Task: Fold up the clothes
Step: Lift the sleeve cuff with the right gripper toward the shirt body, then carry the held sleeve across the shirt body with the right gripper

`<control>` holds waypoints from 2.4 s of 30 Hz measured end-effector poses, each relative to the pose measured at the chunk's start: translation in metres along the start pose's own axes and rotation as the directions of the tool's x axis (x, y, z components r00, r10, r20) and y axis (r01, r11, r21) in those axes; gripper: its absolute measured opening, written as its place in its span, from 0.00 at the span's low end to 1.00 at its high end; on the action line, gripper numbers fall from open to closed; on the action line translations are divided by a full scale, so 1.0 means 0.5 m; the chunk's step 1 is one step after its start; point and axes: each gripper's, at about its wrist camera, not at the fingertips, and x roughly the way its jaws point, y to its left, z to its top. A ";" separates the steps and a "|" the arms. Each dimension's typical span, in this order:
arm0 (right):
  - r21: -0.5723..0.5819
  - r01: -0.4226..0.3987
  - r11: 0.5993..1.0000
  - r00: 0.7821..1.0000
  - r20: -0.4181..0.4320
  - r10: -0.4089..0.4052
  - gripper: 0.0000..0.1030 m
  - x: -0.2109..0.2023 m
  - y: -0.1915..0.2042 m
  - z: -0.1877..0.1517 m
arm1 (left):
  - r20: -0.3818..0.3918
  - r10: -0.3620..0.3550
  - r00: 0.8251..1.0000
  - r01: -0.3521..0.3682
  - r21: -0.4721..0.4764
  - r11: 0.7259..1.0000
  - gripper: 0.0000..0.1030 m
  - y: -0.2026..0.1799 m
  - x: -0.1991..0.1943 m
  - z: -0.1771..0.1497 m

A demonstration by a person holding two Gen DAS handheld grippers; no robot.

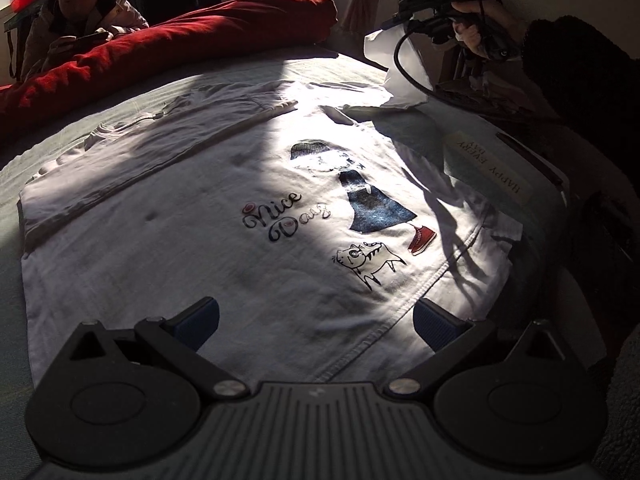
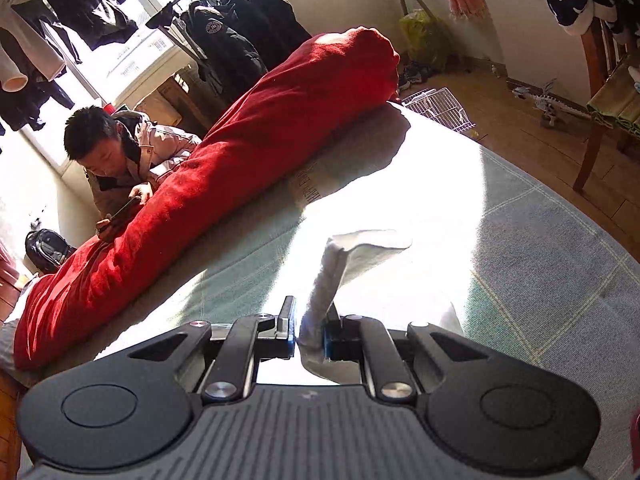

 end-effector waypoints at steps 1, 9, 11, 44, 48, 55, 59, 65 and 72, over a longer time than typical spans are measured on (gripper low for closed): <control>-0.010 -0.001 1.000 1.000 -0.004 0.001 0.13 0.004 0.015 -0.003 | 0.004 0.001 1.000 0.000 -0.004 1.000 0.99 0.007 -0.005 -0.003; -0.073 -0.006 0.997 1.000 -0.030 0.004 0.13 0.048 0.134 -0.026 | 0.031 -0.003 1.000 0.005 -0.040 0.999 0.99 0.057 -0.039 -0.030; -0.088 -0.013 0.996 0.999 -0.035 0.010 0.13 0.059 0.163 -0.032 | 0.032 -0.003 0.999 0.005 -0.043 0.999 0.99 0.068 -0.045 -0.036; -0.560 0.006 0.828 0.995 -0.076 -0.058 0.13 0.296 0.606 -0.332 | -0.100 -0.036 0.994 0.044 0.084 0.996 0.99 0.120 -0.074 -0.079; -0.607 0.002 0.794 0.996 -0.069 -0.056 0.13 0.305 0.639 -0.369 | -0.101 -0.047 0.994 0.055 0.079 0.995 0.99 0.119 -0.073 -0.085; -0.665 -0.025 0.746 0.997 -0.066 -0.026 0.13 0.315 0.696 -0.419 | -0.099 -0.054 0.994 0.062 0.071 0.996 0.99 0.119 -0.074 -0.089; -0.691 -0.046 0.722 0.997 -0.075 -0.008 0.13 0.318 0.723 -0.446 | -0.103 -0.053 0.993 0.059 0.061 0.996 0.99 0.123 -0.073 -0.092; -0.715 -0.087 0.694 0.995 -0.102 0.020 0.13 0.315 0.742 -0.479 | -0.106 -0.052 0.993 0.057 0.052 0.997 0.99 0.126 -0.076 -0.099; -0.754 -0.121 0.646 0.991 -0.130 0.034 0.13 0.311 0.761 -0.514 | -0.108 -0.056 0.993 0.062 0.048 0.997 0.99 0.126 -0.077 -0.107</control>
